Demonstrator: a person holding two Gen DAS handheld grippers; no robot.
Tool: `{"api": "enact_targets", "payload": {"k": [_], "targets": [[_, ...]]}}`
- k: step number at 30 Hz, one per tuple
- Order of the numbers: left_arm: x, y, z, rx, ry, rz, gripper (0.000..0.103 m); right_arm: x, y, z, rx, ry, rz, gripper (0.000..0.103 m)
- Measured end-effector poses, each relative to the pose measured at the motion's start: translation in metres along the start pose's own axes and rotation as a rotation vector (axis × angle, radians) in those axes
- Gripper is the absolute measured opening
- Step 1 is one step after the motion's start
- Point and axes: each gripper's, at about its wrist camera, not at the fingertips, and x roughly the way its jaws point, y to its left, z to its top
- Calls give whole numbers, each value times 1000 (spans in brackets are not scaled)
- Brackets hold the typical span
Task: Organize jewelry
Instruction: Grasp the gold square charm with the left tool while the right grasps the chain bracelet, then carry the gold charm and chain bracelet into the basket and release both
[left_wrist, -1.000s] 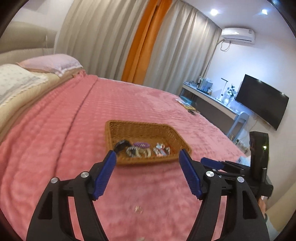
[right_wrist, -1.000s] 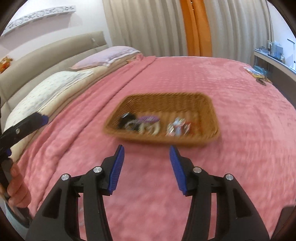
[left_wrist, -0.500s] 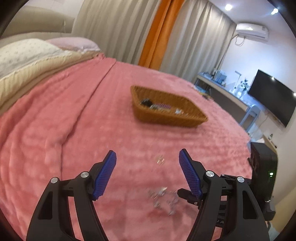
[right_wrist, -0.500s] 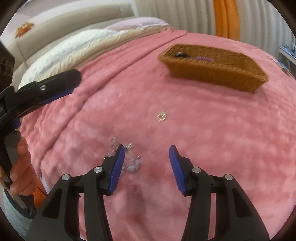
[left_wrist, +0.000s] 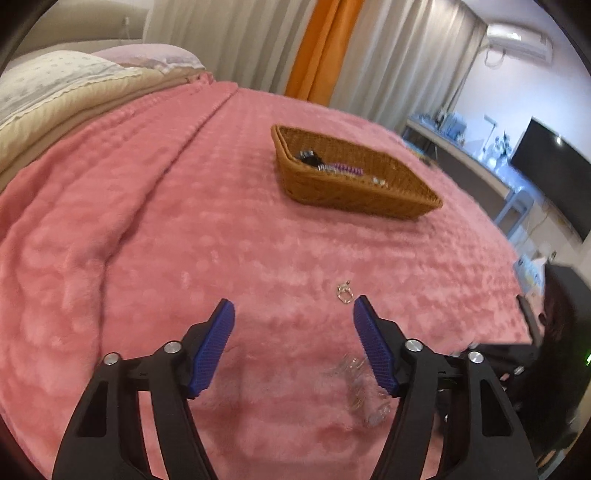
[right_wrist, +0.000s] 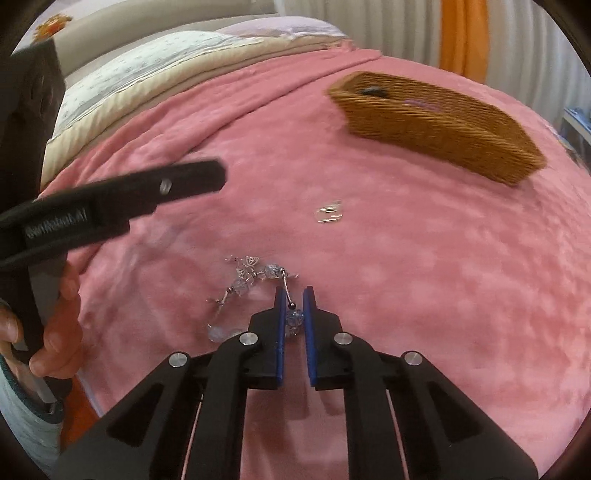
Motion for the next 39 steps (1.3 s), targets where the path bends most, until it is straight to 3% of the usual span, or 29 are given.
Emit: {"api": "enact_targets", "payload": {"k": [7,9,14,18,21,22,24,26,33,39], "targets": [[46,-21,8,55,134,-55,47,-3,-77,5,164,6,-78,7],[59,-29,10,82,164,-55,39,-6,-93,7,199,-2,-102,8],[87,-48,14,160,199,-3,38,-15,-128,3,274,-30,-176,8],[94,-55,16,185,192,13,35,-16,-131,-4,261,-26,-157,8],[94,-62,12,224,191,9,16,-17,-123,-6,231,-26,-96,9],[93,-64,11,234,190,11,15,-16,-121,-6,230,-24,-79,10],[91,-66,9,247,179,18,15,-18,-121,-9,228,-24,-57,24],[87,-64,8,238,166,2,15,-23,-120,-9,215,-50,-91,60],[77,-50,7,158,127,-63,15,-6,-120,-1,210,9,-79,61],[77,-50,5,159,124,-94,15,5,-99,7,124,19,-97,63]]}}
